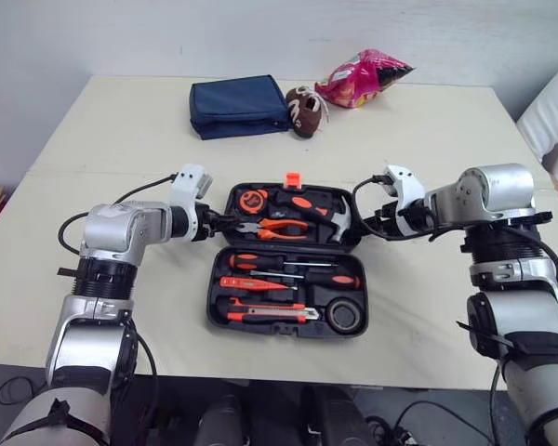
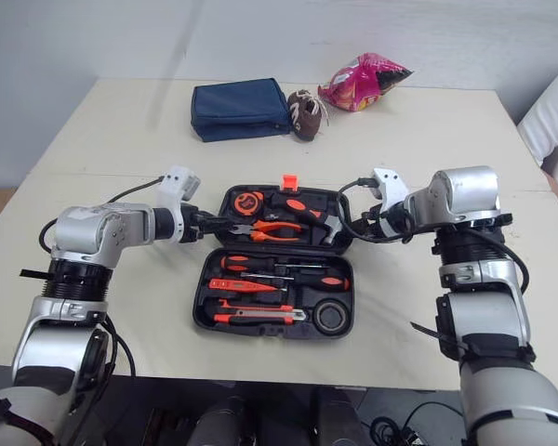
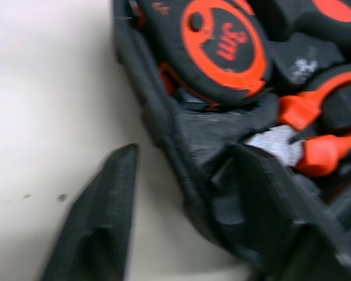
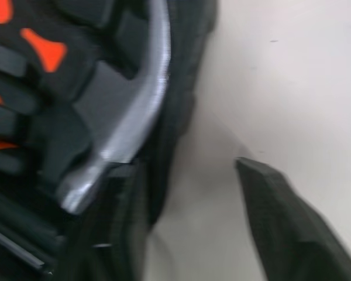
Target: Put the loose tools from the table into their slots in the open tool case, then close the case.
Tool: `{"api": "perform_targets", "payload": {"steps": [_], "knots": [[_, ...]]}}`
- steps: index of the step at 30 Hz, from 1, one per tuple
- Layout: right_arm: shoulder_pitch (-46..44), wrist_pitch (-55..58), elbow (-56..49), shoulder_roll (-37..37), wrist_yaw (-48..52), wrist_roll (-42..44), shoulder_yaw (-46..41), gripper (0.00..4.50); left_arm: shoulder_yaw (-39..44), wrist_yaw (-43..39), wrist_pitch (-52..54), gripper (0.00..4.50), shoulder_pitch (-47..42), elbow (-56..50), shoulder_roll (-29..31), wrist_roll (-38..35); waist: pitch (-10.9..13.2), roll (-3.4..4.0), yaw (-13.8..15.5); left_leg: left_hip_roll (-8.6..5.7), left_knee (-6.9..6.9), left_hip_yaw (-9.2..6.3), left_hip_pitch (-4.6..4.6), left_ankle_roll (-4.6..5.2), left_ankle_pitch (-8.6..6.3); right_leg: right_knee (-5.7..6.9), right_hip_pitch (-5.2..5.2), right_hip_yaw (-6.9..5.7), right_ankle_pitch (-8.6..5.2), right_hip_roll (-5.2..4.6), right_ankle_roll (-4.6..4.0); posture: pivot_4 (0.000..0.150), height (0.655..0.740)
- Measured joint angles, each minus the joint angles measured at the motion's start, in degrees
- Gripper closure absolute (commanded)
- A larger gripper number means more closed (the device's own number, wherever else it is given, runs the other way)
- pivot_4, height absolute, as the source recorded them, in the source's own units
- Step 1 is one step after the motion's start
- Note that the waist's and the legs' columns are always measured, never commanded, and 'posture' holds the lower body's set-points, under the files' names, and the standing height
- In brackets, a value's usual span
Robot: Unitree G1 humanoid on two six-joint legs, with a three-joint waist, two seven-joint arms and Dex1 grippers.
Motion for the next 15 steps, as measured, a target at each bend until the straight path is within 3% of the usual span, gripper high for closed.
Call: {"api": "perform_targets", "payload": {"steps": [2,3,10,15], "knots": [[0.1,-0.2,0.9,1.2,-1.8,0.0,-3.8,4.5,0.9,0.0,0.3,4.32,0.1,-0.5,0.0,0.0,0.0,-0.01,0.1,0.0,0.11,0.0,0.02,0.0,0.0,0.09,0.03,0.02,0.0,-0.02,0.0,0.15,0.74],[0.2,-0.7,1.1,1.5,-2.6,-0.1,-5.2,4.5,1.4,0.0,0.3,4.44,0.3,-0.8,-0.2,-0.2,0.0,-0.01,0.0,-0.01,0.15,0.0,0.03,0.01,0.0,0.13,0.05,0.03,0.0,-0.04,0.0,0.15,0.74],[9.3,-10.9,-10.1,3.0,-0.9,1.4,-7.7,4.5,4.6,0.5,-4.9,4.44,5.1,-5.1,-1.0,-0.1,0.0,-0.04,0.0,0.0,0.11,0.01,0.01,-0.01,0.0,0.14,0.0,0.04,0.01,0.0,0.0,0.15,0.74],[22.2,-31.6,-24.6,1.0,4.0,-0.8,-4.2,4.5,5.8,-1.5,-21.0,4.44,13.6,-10.8,-1.2,1.2,0.0,0.02,0.2,-0.01,-0.08,0.08,-0.16,-0.04,-0.02,0.04,-0.21,0.04,0.01,0.03,0.02,0.15,0.74]]}}
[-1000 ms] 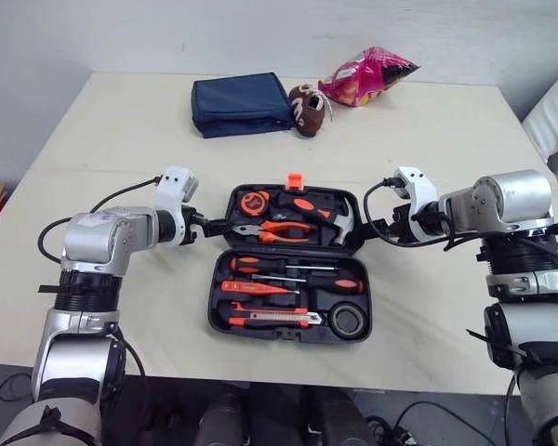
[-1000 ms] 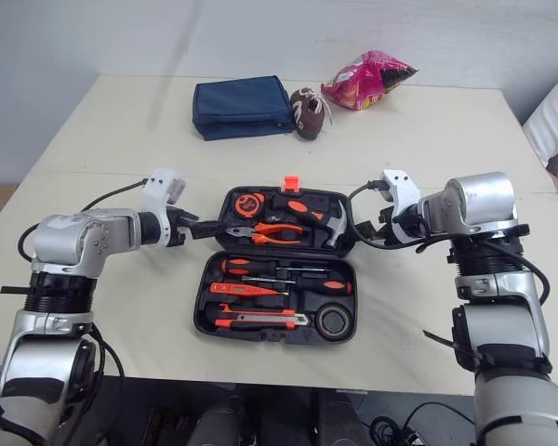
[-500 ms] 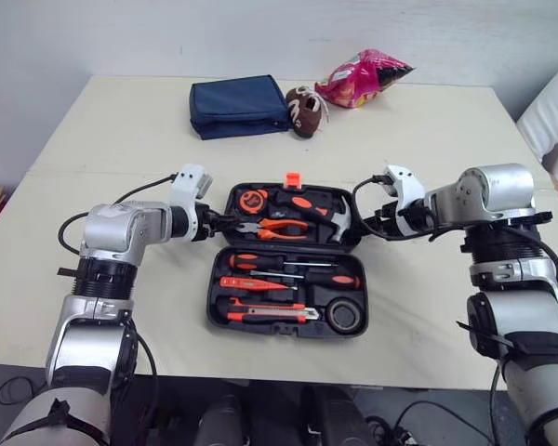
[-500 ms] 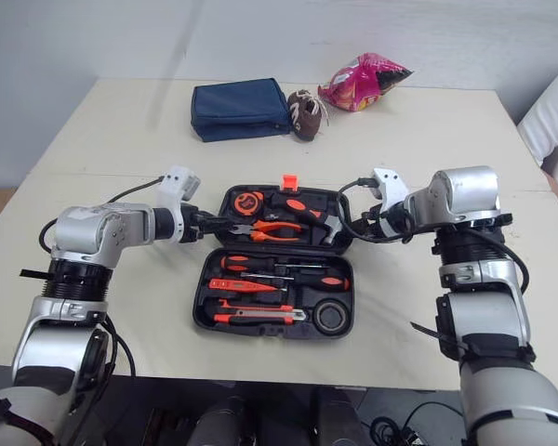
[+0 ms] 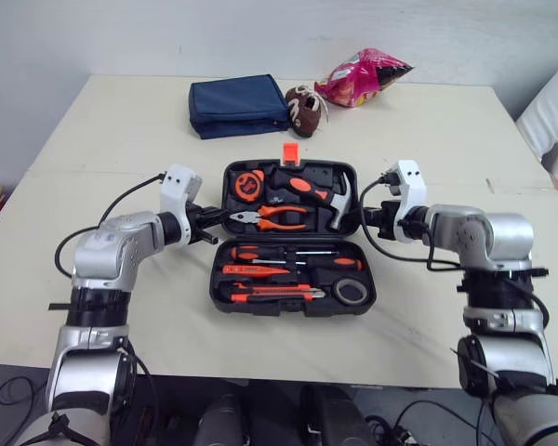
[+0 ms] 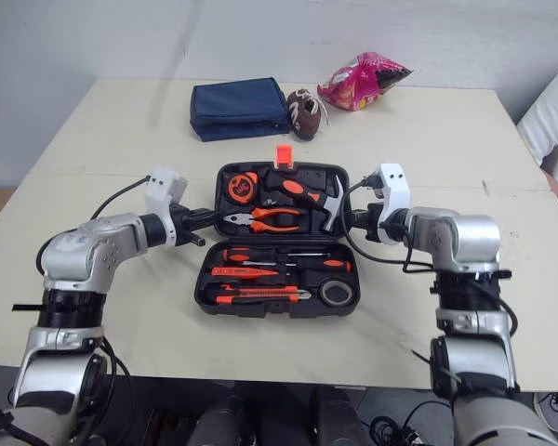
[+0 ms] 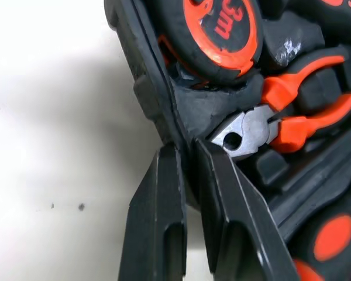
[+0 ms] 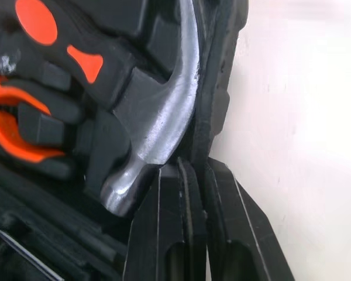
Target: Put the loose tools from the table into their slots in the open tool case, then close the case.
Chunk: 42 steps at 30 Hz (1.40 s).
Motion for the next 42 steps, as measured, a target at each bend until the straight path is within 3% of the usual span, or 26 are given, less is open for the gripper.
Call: {"api": "perform_targets", "payload": {"steps": [8,12,17,20,21,25,26,30,32,34,37,42], "knots": [[11.8,-47.9,-1.3,-3.3,-1.2,-13.8,6.4,4.5,-1.4,-0.4,-39.0,4.44,8.1,4.1,-0.7,9.0,0.0,-0.02,0.1,0.0,0.01,0.07,0.02,0.04,-0.01,-0.23,0.03,-0.03,0.03,-0.01,0.05,0.15,0.74],[14.9,-65.8,2.9,-5.5,-2.6,-19.7,7.9,4.5,-2.0,0.1,-54.0,4.44,10.0,7.6,0.8,14.7,0.0,-0.03,0.0,0.03,0.01,0.1,0.05,0.06,-0.01,-0.23,0.04,-0.05,0.04,-0.01,0.05,0.15,0.74],[17.6,-88.6,12.6,-7.8,-13.3,-33.0,11.6,4.5,-3.6,6.9,-70.9,4.44,14.2,10.9,3.9,25.0,0.0,-0.04,-0.6,0.05,-0.16,0.39,0.46,0.08,-0.01,-0.17,0.19,0.03,0.04,-0.01,0.05,0.15,0.74],[17.8,-95.9,16.6,-8.2,-19.9,-38.4,12.4,4.5,-3.5,8.0,-75.0,3.45,16.3,11.3,5.3,26.2,0.0,-0.01,-1.0,0.05,-0.31,0.48,0.62,0.08,0.0,-0.13,0.23,0.14,0.03,-0.03,0.03,0.15,0.74],[18.2,-97.9,17.5,-9.1,-21.2,-39.4,12.4,3.65,-3.2,8.1,-75.5,3.04,18.1,11.4,6.2,26.2,0.0,-0.01,-1.1,0.05,-0.4,0.49,0.62,0.08,0.0,-0.19,0.23,0.23,0.03,-0.03,0.03,0.15,0.74],[20.4,-101.0,20.1,-14.3,-22.7,-43.6,11.9,1.67,-1.1,7.0,-74.6,1.21,23.2,11.0,9.2,24.6,0.0,-0.06,-0.9,0.06,-0.43,0.48,0.55,0.12,0.02,-0.34,0.23,0.36,0.03,-0.05,0.03,0.15,0.74],[21.2,-101.6,20.1,-14.9,-22.9,-43.9,11.7,1.27,-0.4,6.7,-74.2,1.14,24.0,10.9,9.8,23.9,0.0,-0.06,-0.9,0.06,-0.43,0.47,0.56,0.12,0.02,-0.34,0.24,0.36,0.03,-0.05,0.03,0.15,0.74],[32.5,-103.6,19.5,-25.5,-18.8,-38.2,7.2,1.27,10.9,-2.3,-66.6,1.14,37.3,11.1,19.7,12.7,0.0,-0.07,-1.4,0.08,-0.74,0.53,0.71,0.11,0.02,-0.52,0.28,0.4,0.0,-0.02,-0.01,0.15,0.74],[35.9,-101.7,19.8,-27.8,-15.3,-33.3,5.0,1.27,14.0,-4.3,-62.8,1.14,38.0,11.3,20.6,9.3,0.0,-0.12,-1.3,0.06,-0.68,0.48,0.88,0.17,0.06,-0.56,0.55,0.34,0.03,-0.03,0.03,0.15,0.74],[39.5,-98.5,16.7,-27.9,-10.5,-26.5,4.7,1.27,14.5,-6.0,-59.5,1.14,36.8,10.1,20.1,6.1,0.1,-0.21,-0.9,0.06,-0.78,0.31,1.62,0.14,-0.04,-0.77,1.42,0.18,0.04,-0.03,0.03,0.15,0.74],[47.4,-84.0,3.6,-28.0,1.3,-9.4,5.2,2.08,11.7,-8.1,-53.6,1.95,29.0,8.0,17.6,3.6,0.1,-0.2,0.1,0.08,-0.82,0.01,1.99,0.11,-0.25,-0.93,2.05,0.0,0.04,-0.04,0.02,0.15,0.74],[52.3,-65.6,-12.0,-27.8,10.3,4.5,6.7,4.5,5.4,-10.7,-45.5,4.36,18.4,5.7,13.6,1.9,0.1,-0.21,0.2,0.08,-0.77,-0.09,1.81,0.11,-0.25,-0.99,1.98,-0.13,0.04,-0.03,0.02,0.15,0.74]]}}
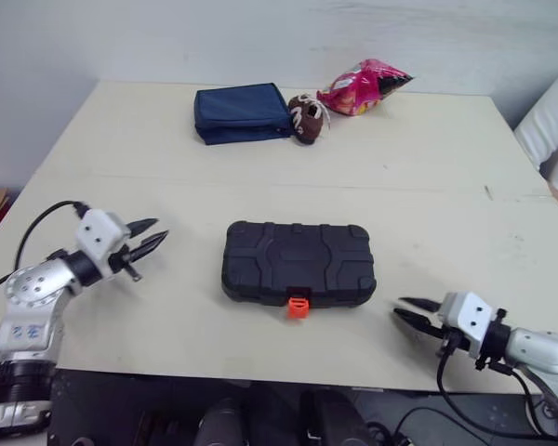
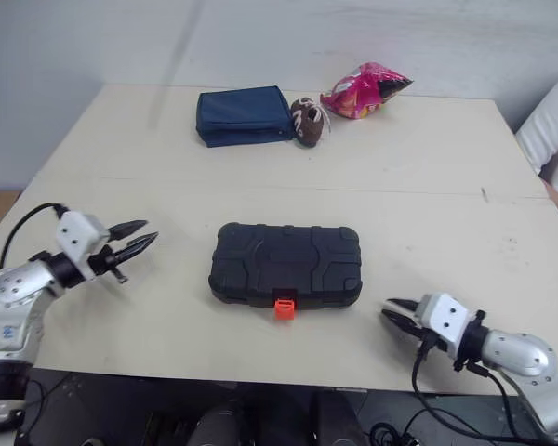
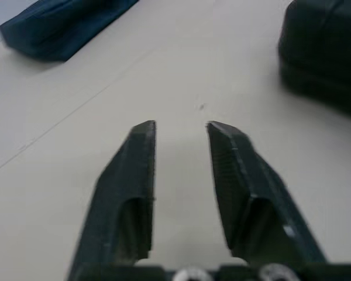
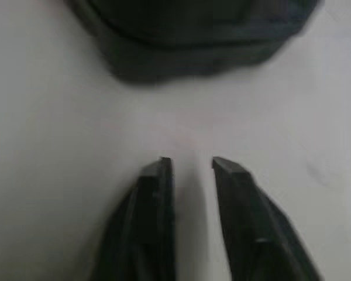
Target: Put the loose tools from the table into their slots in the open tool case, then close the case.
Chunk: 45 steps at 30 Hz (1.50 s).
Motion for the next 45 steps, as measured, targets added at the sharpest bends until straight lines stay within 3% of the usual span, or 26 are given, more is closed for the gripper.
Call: {"api": "perform_targets", "payload": {"steps": [3,6,9,15,20,23,28,35,41,45], "knots": [[1.2,6.8,-5.0,-0.2,3.5,1.8,0.9,4.5,-5.4,-0.3,2.0,4.44,-9.6,4.2,-3.2,3.7,0.0,-0.01,0.2,-0.03,0.19,-0.07,-0.15,0.05,0.04,0.02,-0.06,-0.1,0.0,0.04,0.01,0.15,0.74],[-1.8,14.2,-9.5,0.7,5.4,1.6,4.7,4.5,-11.2,-0.1,1.8,4.44,-22.1,12.1,-6.8,8.9,0.0,-0.14,1.0,-0.08,0.34,-0.16,-0.26,0.08,0.06,0.03,-0.1,-0.15,0.05,0.07,0.05,0.15,0.74],[-5.6,18.4,-9.7,4.0,5.1,-0.3,6.6,4.5,-14.2,-0.6,-0.2,4.44,-29.3,23.2,-8.6,13.4,0.0,-0.13,0.4,-0.04,0.24,0.08,-0.25,0.07,0.05,-0.02,-0.21,-0.17,0.05,0.16,0.05,0.15,0.74],[-13.0,19.8,-7.2,8.4,5.8,-5.7,9.5,4.5,-17.2,-0.2,-8.8,4.44,-33.4,42.4,-15.1,17.7,0.0,-0.51,-0.2,0.07,0.38,0.12,-0.26,0.04,0.07,0.08,-0.28,-0.25,0.05,0.23,0.05,0.15,0.74],[-23.3,16.6,0.5,12.6,6.2,-12.5,13.1,4.5,-17.9,-3.9,-17.2,4.44,-34.3,46.1,-15.2,19.5,0.0,-0.67,-0.5,0.08,0.59,0.14,-0.26,0.03,0.07,0.28,-0.3,-0.22,0.05,0.16,0.04,0.15,0.74],[-27.0,14.1,4.4,13.7,6.1,-15.6,13.6,4.5,-16.9,-8.6,-17.8,4.44,-33.6,45.0,-13.9,18.4,-0.1,-0.72,-0.3,0.07,0.64,0.1,-0.29,0.04,0.06,0.29,-0.3,-0.21,0.04,0.13,0.03,0.15,0.74],[-32.8,10.4,12.6,16.3,5.3,-19.0,13.6,4.5,-15.0,-14.8,-16.4,4.44,-25.3,33.8,-10.0,14.9,-0.1,-0.72,-0.3,0.08,0.8,0.01,-0.35,0.08,0.04,0.36,-0.29,-0.05,0.04,0.04,0.02,0.15,0.74],[-38.8,3.8,23.2,21.9,1.8,-22.8,12.8,4.5,-11.0,-15.5,-5.0,4.44,-5.8,6.1,-6.4,7.9,-0.1,-0.67,-0.7,0.09,0.82,-0.11,-0.42,0.1,-0.02,0.38,-0.28,-0.06,0.03,-0.02,0.0,0.15,0.74],[-33.5,-1.8,22.1,22.0,-1.0,-23.0,9.0,4.5,-7.5,-10.6,2.9,4.44,-2.0,-6.4,-4.8,5.7,0.0,-0.56,0.1,0.05,0.79,-0.2,-0.51,0.12,-0.04,0.27,-0.27,-0.14,0.03,-0.07,0.01,0.15,0.74],[-24.7,2.6,13.5,16.6,4.3,-14.5,2.6,4.5,-5.2,-12.4,7.1,4.44,-2.9,-11.4,-3.3,0.6,0.2,-0.23,0.2,0.03,0.72,-0.23,-0.57,0.15,-0.06,0.18,-0.27,-0.16,0.03,-0.07,0.02,0.15,0.74]]}}
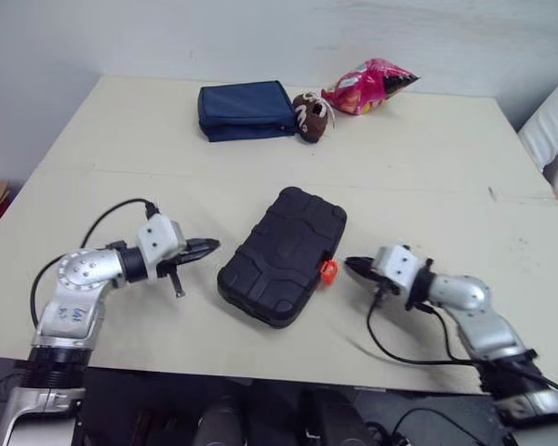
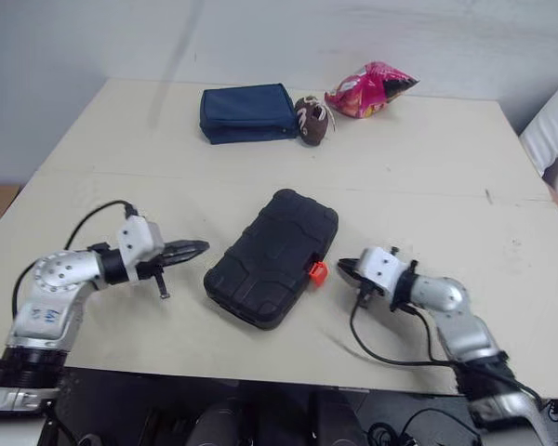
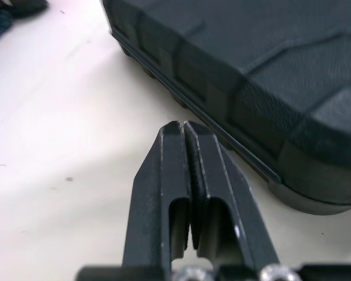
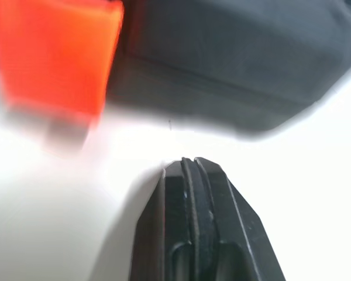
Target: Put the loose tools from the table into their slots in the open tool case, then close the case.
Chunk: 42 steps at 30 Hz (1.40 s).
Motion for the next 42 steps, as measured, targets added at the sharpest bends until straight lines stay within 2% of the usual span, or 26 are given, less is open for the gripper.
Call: {"api": "perform_targets", "payload": {"steps": [3,7,13,18,23,34,42], "knots": [[3.6,5.1,-8.0,-2.4,2.4,5.6,-3.2,4.5,-2.5,-1.8,2.3,4.44,-3.4,-3.3,-1.6,-1.8,0.0,0.04,-0.1,0.01,0.03,-0.02,0.03,-0.01,0.01,0.03,0.04,0.0,0.0,0.04,0.0,0.15,0.74],[4.8,16.9,-20.8,-3.5,2.2,13.2,-4.8,4.5,-10.7,-3.6,2.9,4.44,-11.1,-3.8,-8.8,-1.5,0.0,0.07,-0.4,0.01,0.01,-0.01,0.12,-0.06,0.0,0.03,0.11,0.05,0.0,0.14,0.01,0.15,0.74],[0.6,27.4,-26.9,-1.8,-2.1,15.0,-3.4,4.5,-19.1,-3.3,3.0,4.44,-14.4,3.9,-13.2,4.8,0.0,0.07,-0.2,0.03,0.01,-0.01,0.1,-0.11,0.03,0.02,0.02,0.05,-0.01,0.2,-0.03,0.15,0.74],[-1.6,30.0,-28.0,0.7,-4.3,11.9,1.6,4.5,-21.3,-1.2,5.6,4.44,-18.2,5.5,-14.3,8.8,0.0,0.07,0.0,-0.03,0.04,-0.04,0.04,-0.03,0.0,-0.03,0.04,0.03,-0.01,0.12,-0.01,0.15,0.74],[-2.0,30.6,-27.8,0.7,-4.3,7.2,5.7,4.5,-21.0,-0.5,7.3,4.44,-17.7,5.0,-14.1,9.0,0.0,0.08,-0.1,-0.01,0.04,-0.04,0.1,-0.03,0.01,-0.01,0.09,0.03,-0.01,0.11,-0.01,0.15,0.74],[6.0,32.2,-26.8,-5.1,0.3,7.9,1.4,4.5,-20.4,2.5,11.2,4.44,-17.0,3.5,-13.3,9.4,0.0,0.1,-0.3,0.01,-0.03,-0.05,0.24,-0.04,0.01,-0.04,0.22,0.05,-0.01,0.14,-0.02,0.15,0.74],[1.8,29.9,-19.3,2.3,-1.4,3.5,6.7,4.5,-21.7,3.7,10.8,4.44,-17.1,3.3,-13.5,11.0,-0.2,0.18,-0.2,0.01,-0.1,-0.05,0.32,-0.07,0.03,-0.06,0.27,0.04,-0.01,0.13,-0.02,0.15,0.74]]}}
